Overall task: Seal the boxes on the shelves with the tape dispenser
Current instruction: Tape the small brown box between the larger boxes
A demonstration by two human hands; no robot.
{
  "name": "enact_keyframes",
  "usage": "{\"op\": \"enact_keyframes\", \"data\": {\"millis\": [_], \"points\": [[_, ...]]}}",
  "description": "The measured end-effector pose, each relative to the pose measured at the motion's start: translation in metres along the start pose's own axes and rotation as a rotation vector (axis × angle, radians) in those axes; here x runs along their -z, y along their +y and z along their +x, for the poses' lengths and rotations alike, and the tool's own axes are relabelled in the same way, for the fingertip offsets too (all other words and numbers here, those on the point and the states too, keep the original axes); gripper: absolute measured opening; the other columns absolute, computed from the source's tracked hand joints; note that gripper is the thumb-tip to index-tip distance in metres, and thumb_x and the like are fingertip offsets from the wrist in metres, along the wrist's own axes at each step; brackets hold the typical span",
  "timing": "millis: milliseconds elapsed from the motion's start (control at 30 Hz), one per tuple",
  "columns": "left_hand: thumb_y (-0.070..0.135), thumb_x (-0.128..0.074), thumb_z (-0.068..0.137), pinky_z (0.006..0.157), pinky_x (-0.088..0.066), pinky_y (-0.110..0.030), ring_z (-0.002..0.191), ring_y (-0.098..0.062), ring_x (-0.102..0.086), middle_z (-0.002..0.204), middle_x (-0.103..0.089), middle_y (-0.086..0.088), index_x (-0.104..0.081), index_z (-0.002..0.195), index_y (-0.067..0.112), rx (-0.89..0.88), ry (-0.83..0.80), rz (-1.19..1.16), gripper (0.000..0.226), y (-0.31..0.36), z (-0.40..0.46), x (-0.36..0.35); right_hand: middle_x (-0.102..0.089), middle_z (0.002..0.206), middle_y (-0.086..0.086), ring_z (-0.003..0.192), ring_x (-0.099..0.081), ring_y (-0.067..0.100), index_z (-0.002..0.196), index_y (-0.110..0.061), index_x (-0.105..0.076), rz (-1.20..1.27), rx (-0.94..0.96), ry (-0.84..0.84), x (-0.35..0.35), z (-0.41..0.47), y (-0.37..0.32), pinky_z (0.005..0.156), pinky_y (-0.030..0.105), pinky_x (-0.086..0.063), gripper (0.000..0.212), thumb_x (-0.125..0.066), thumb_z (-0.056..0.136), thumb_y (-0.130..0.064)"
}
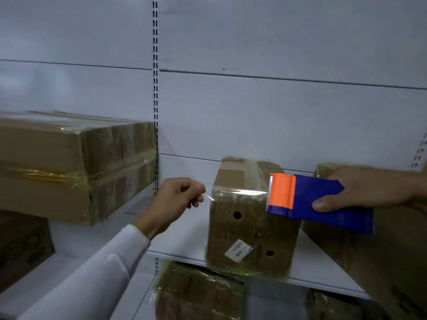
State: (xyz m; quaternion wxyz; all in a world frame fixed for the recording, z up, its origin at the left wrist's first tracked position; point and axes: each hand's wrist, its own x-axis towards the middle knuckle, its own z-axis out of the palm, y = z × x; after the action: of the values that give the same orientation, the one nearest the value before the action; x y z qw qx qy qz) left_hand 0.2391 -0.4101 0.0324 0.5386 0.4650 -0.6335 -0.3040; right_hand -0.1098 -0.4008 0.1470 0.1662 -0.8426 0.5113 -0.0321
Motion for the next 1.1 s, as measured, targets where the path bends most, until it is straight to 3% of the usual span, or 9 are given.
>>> {"op": "enact_keyframes", "data": {"millis": [200, 433, 500, 567, 633, 767, 833, 1000, 1100], "points": [[0.016, -0.056, 0.095, 0.057, -0.046, -0.024, 0.06, -0.012, -0.056, 0.068, -0.066, -0.005, -0.07, 0.084, 0.004, 0.012, -0.008, -0.006, 0.021, -0.01, 0.015, -0.003, -0.074, 0.086, 0.011, 0.076, -0.072, 0.026, 0.093, -0.014, -0.069, -0.056, -0.025, 0.042, -0.001, 0.007, 0.0, 0.077, 0.045, -0.056, 0.058, -0.066, 0.071, -0.068], [0.024, -0.061, 0.091, 0.053, -0.046, -0.027, 0.057, -0.012, -0.059, 0.07, -0.068, -0.001, -0.069, 0.082, 0.009, 0.062, -0.018, 0.029, 0.019, -0.029, 0.028, -0.016, -0.073, 0.072, 0.003, 0.064, -0.069, 0.019, 0.083, -0.014, -0.068, -0.101, -0.07, 0.063, -0.005, 0.018, 0.002, 0.063, 0.028, -0.048, 0.061, -0.062, 0.072, -0.074], [0.038, -0.067, 0.085, 0.052, -0.047, -0.027, 0.061, -0.013, -0.065, 0.084, -0.066, -0.001, -0.059, 0.097, 0.016, 0.064, 0.055, 0.125, 0.026, -0.033, 0.031, -0.016, -0.073, 0.072, 0.002, 0.062, -0.068, 0.015, 0.082, -0.016, -0.068, -0.104, -0.076, 0.055, -0.005, 0.02, 0.004, 0.062, 0.026, -0.048, 0.058, -0.062, 0.073, -0.073], [0.048, -0.073, 0.077, 0.055, -0.047, -0.025, 0.068, -0.015, -0.066, 0.089, -0.062, -0.001, -0.041, 0.114, 0.03, 0.102, 0.105, 0.214, 0.052, -0.038, 0.031, -0.014, -0.074, 0.076, 0.006, 0.066, -0.069, 0.021, 0.086, -0.013, -0.068, -0.076, -0.07, 0.033, -0.005, 0.021, 0.006, 0.064, 0.033, -0.05, 0.06, -0.062, 0.073, -0.071], [0.043, -0.073, 0.078, 0.06, -0.049, -0.023, 0.07, -0.015, -0.064, 0.084, -0.062, 0.001, -0.044, 0.114, 0.03, 0.012, 0.15, 0.282, 0.048, -0.043, 0.03, -0.017, -0.074, 0.08, 0.011, 0.073, -0.07, 0.03, 0.09, -0.009, -0.068, -0.046, -0.051, 0.022, -0.006, 0.021, 0.01, 0.07, 0.042, -0.053, 0.064, -0.062, 0.073, -0.07], [0.029, -0.062, 0.089, 0.061, -0.049, -0.015, 0.072, -0.013, -0.062, 0.08, -0.062, 0.009, -0.061, 0.095, 0.028, -0.374, 0.096, 0.181, 0.006, -0.037, 0.025, -0.032, -0.073, 0.08, 0.011, 0.071, -0.07, 0.029, 0.087, -0.011, -0.067, -0.024, -0.014, 0.022, -0.008, 0.021, 0.011, 0.072, 0.044, -0.054, 0.066, -0.063, 0.072, -0.075], [0.031, -0.062, 0.088, 0.064, -0.049, -0.014, 0.077, -0.011, -0.06, 0.084, -0.058, 0.015, -0.066, 0.096, 0.025, -0.506, 0.063, 0.259, 0.01, -0.035, 0.027, -0.036, -0.073, 0.081, 0.011, 0.072, -0.07, 0.028, 0.088, -0.011, -0.067, -0.026, -0.016, 0.025, -0.007, 0.021, 0.012, 0.074, 0.046, -0.055, 0.076, -0.061, 0.067, -0.083], [0.038, -0.06, 0.087, 0.066, -0.052, -0.019, 0.081, -0.011, -0.06, 0.09, -0.057, 0.015, -0.068, 0.103, 0.026, -0.478, 0.009, 0.286, 0.022, -0.038, 0.031, -0.031, -0.072, 0.076, 0.01, 0.063, -0.067, 0.019, 0.085, -0.009, -0.067, -0.011, -0.023, 0.017, -0.009, 0.021, 0.012, 0.062, 0.031, -0.048, 0.073, -0.061, 0.07, -0.081], [0.047, -0.054, 0.088, 0.069, -0.05, -0.019, 0.083, -0.005, -0.056, 0.092, -0.055, 0.015, -0.067, 0.106, 0.027, -0.524, -0.056, 0.471, 0.029, -0.033, 0.034, -0.021, -0.071, 0.069, 0.006, 0.057, -0.064, 0.013, 0.081, -0.011, -0.066, -0.026, -0.037, 0.014, -0.008, 0.023, 0.01, 0.059, 0.025, -0.045, 0.063, -0.062, 0.072, -0.073]]}}
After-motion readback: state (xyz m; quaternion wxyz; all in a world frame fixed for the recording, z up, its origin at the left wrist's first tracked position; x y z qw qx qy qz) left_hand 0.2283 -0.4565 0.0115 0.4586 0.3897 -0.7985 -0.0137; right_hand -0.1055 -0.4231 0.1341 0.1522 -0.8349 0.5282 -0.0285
